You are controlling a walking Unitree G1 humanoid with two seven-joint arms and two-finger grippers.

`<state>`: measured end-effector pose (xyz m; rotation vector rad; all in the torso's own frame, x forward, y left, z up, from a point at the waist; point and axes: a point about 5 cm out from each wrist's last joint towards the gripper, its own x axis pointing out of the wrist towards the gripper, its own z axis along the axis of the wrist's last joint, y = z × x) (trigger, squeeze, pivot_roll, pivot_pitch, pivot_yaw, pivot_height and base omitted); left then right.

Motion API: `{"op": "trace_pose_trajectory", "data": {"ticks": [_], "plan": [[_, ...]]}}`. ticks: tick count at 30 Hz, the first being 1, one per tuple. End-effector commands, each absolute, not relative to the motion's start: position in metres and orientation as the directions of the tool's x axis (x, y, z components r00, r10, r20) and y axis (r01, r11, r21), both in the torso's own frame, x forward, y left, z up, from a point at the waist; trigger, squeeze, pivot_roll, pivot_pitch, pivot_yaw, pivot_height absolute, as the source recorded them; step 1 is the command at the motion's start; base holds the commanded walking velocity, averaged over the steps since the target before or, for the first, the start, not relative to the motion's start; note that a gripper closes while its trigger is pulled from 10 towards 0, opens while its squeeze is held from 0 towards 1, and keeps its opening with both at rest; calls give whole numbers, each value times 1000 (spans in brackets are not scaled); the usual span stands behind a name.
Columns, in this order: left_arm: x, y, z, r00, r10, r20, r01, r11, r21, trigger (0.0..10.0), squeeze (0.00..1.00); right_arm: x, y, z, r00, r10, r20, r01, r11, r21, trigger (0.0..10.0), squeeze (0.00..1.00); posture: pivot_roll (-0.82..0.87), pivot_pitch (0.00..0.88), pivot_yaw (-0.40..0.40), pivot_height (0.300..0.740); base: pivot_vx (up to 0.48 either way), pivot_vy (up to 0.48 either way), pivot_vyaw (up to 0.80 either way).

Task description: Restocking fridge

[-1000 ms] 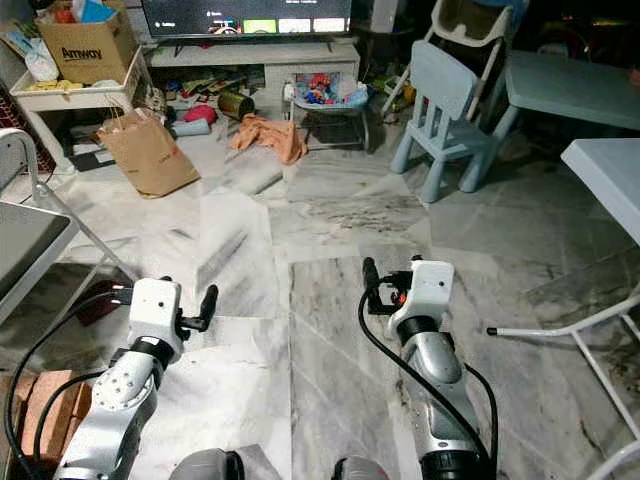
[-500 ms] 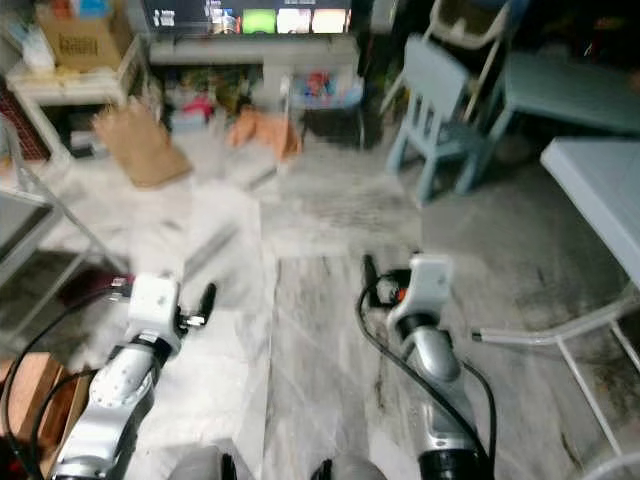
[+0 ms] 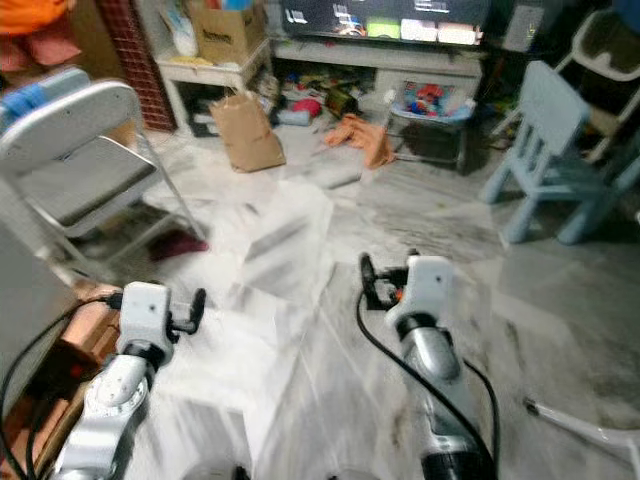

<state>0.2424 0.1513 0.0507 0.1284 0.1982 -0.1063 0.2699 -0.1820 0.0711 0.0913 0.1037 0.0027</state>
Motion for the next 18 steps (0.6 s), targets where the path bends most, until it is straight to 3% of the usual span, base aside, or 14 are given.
{"op": "trace_pose_trajectory", "data": {"ticks": [1,8,18], "plan": [[241,163,52,979,-58,-196,88,985,148,10000,0,269,-181,73,994,-13,-107,22,996,89,10000,0,49,27,-5,740,0,0,0],[227,188,45,979,7,-201,31,982,186,10000,0,247,-203,70,985,-122,-118,133,988,85,10000,0,46,0,-14,740,0,0,0],[225,210,45,982,30,-187,14,973,230,10000,0,221,-219,61,974,-166,-157,180,981,77,10000,0,23,0,2,740,0,0,0]]}}
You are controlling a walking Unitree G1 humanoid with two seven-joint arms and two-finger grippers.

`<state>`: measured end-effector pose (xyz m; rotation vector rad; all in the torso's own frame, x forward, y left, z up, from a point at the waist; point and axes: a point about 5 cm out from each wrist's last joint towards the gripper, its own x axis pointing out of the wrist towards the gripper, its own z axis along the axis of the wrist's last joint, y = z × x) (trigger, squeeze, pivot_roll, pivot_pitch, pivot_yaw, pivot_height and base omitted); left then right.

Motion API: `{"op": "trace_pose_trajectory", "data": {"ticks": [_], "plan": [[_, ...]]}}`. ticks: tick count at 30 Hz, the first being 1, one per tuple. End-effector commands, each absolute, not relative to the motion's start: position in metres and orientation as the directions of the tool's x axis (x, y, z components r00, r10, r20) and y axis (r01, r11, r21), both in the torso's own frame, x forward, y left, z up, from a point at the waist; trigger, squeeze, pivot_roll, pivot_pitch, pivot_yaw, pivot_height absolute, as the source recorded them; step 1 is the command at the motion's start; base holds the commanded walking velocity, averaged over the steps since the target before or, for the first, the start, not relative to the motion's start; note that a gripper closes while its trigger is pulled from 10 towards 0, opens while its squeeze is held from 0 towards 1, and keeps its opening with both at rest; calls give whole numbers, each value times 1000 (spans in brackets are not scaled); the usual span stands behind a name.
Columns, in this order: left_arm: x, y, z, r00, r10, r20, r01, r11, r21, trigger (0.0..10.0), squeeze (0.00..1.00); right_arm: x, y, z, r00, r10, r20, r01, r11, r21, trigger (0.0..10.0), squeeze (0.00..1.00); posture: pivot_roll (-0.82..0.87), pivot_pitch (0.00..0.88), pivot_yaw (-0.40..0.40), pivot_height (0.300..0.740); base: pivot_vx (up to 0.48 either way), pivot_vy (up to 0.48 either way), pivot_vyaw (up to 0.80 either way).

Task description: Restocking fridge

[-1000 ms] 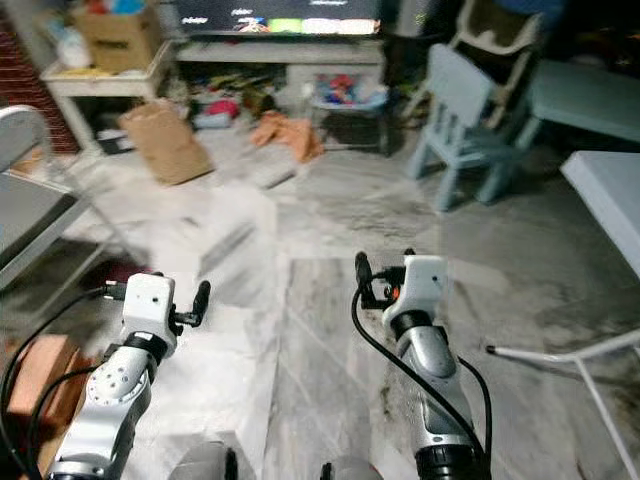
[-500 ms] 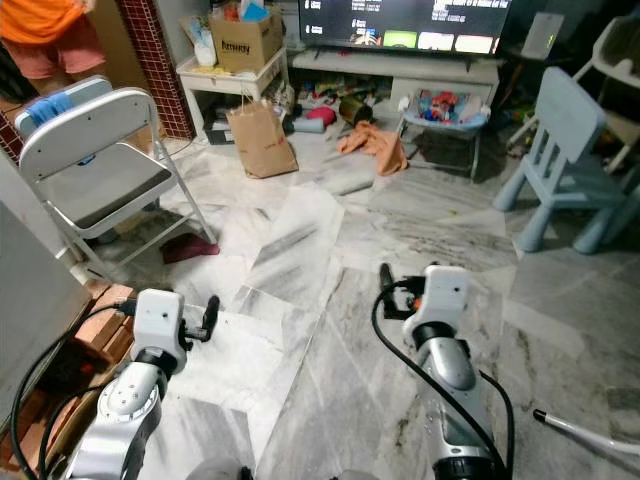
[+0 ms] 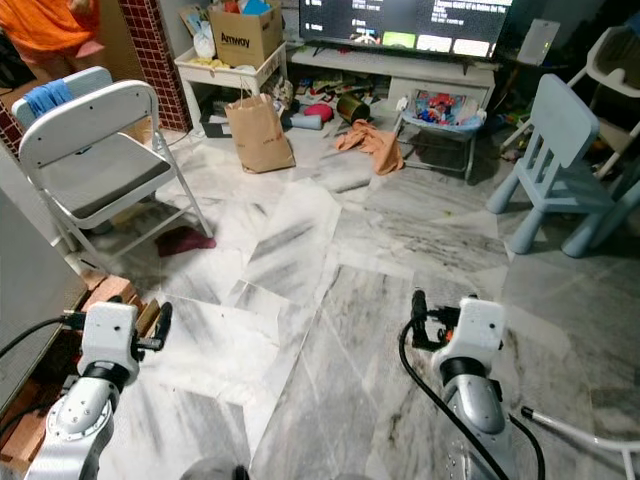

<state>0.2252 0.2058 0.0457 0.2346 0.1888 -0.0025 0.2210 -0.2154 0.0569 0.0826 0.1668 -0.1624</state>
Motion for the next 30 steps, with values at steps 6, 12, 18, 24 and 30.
{"op": "trace_pose_trajectory", "data": {"ticks": [6,12,18,24,30], "plan": [[228,202,44,984,8,-179,32,974,222,10000,0,219,-215,61,974,-149,-172,163,984,70,10000,0,16,0,-11,740,0,0,-800],[226,198,39,982,3,-189,37,977,208,10000,0,220,-212,62,976,-121,-180,135,989,67,10000,0,15,0,-19,740,0,0,-773],[223,193,36,980,-6,-197,45,979,198,10000,0,220,-210,62,977,-105,-185,122,989,78,10000,0,12,0,-18,740,0,0,-784],[226,191,38,982,-13,-187,49,980,194,10000,0,222,-207,64,981,-94,-171,110,990,91,10000,0,15,0,-18,740,0,0,-131],[225,191,40,984,-28,-174,60,981,186,10000,0,223,-208,65,981,-100,-169,116,989,88,10000,0,19,0,-17,740,0,0,0]]}}
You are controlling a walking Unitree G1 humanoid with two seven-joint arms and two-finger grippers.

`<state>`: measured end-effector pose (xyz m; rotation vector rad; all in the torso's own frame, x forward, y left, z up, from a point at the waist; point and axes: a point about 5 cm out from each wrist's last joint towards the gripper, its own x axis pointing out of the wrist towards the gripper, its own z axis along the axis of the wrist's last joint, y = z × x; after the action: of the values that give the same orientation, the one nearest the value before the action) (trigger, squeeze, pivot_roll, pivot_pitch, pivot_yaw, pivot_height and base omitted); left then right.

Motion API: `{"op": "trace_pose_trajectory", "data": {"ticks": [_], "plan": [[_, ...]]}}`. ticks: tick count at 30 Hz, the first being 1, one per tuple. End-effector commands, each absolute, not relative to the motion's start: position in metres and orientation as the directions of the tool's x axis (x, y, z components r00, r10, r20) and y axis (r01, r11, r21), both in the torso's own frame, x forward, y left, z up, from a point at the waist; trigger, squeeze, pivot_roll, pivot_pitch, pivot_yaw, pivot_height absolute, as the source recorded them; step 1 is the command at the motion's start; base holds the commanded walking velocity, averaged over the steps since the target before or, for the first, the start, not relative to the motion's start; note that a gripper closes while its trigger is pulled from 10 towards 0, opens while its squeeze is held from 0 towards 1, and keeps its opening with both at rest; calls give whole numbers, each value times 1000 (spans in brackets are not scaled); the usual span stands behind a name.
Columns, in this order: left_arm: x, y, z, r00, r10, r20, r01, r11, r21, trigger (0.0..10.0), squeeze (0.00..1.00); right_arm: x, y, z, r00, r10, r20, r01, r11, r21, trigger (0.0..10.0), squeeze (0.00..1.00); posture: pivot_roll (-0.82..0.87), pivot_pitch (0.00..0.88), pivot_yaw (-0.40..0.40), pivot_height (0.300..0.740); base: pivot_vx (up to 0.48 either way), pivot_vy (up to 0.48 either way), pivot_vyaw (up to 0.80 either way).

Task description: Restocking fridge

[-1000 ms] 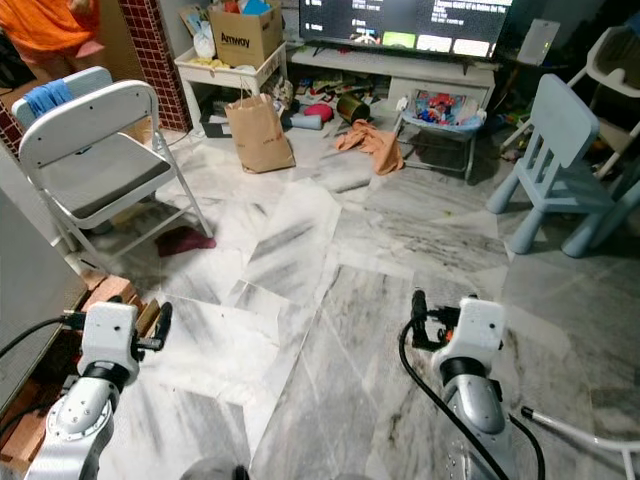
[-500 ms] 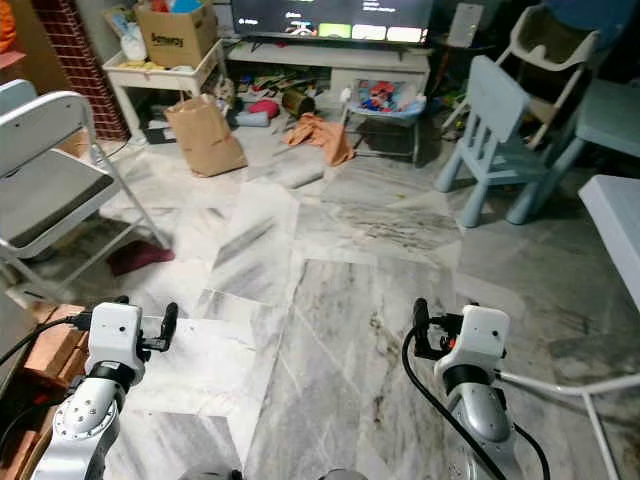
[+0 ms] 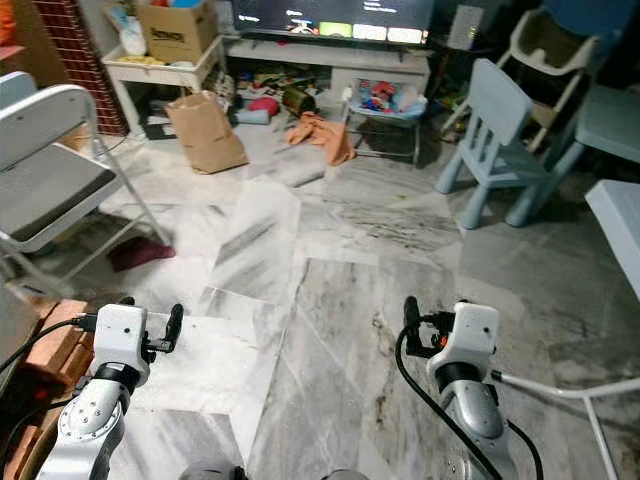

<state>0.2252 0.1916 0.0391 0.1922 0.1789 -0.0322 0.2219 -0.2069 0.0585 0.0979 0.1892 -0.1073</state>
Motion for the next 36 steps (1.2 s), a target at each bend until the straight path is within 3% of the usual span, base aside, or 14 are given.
{"op": "trace_pose_trajectory", "data": {"ticks": [1,36], "plan": [[225,191,40,985,-28,-172,60,981,185,10000,0,223,-207,65,981,-97,-170,113,990,88,10000,0,19,0,-17,740,0,0,0],[225,192,40,985,-24,-170,56,980,189,10000,0,223,-208,65,979,-87,-183,104,991,86,10000,0,17,0,-17,740,0,0,0]]}}
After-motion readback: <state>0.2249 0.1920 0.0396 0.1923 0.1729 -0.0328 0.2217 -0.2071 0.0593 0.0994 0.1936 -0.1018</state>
